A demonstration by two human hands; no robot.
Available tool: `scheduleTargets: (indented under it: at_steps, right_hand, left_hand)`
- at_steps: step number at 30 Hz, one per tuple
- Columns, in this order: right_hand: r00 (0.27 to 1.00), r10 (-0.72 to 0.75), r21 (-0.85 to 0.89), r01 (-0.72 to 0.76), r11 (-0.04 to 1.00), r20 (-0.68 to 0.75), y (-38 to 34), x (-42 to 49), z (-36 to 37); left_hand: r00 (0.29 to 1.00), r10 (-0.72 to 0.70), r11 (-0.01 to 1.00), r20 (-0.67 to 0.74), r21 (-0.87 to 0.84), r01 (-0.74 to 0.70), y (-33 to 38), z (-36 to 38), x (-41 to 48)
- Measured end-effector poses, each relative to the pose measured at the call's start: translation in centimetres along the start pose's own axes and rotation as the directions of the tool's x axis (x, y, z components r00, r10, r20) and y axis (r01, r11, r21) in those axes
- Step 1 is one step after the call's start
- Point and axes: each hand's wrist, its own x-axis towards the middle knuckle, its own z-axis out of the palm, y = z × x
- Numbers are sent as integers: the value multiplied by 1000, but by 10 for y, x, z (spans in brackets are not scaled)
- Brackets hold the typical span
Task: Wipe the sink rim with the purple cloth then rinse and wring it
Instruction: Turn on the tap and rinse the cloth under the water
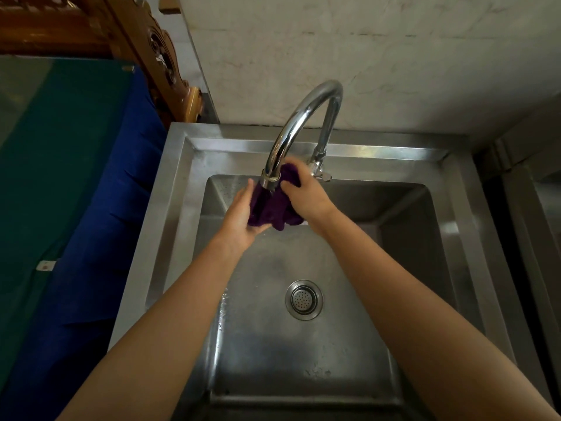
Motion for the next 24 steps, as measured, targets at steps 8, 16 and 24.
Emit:
scheduleTargets:
  at_steps: [8,16,24]
  right_hand:
    - [962,-229,-635,84,768,-150,-10,-15,37]
    - [976,-101,-334,32,942,-191,3,0,16]
    - [954,-149,-363,46,931,-259,6,-22,36]
  left_hand:
    - [988,-147,989,-44,-30,146,6,26,-11]
    - [977,140,970,-161,223,-102,2,35,-14]
    - [956,122,990,-268,97,-99,-9,41,-12]
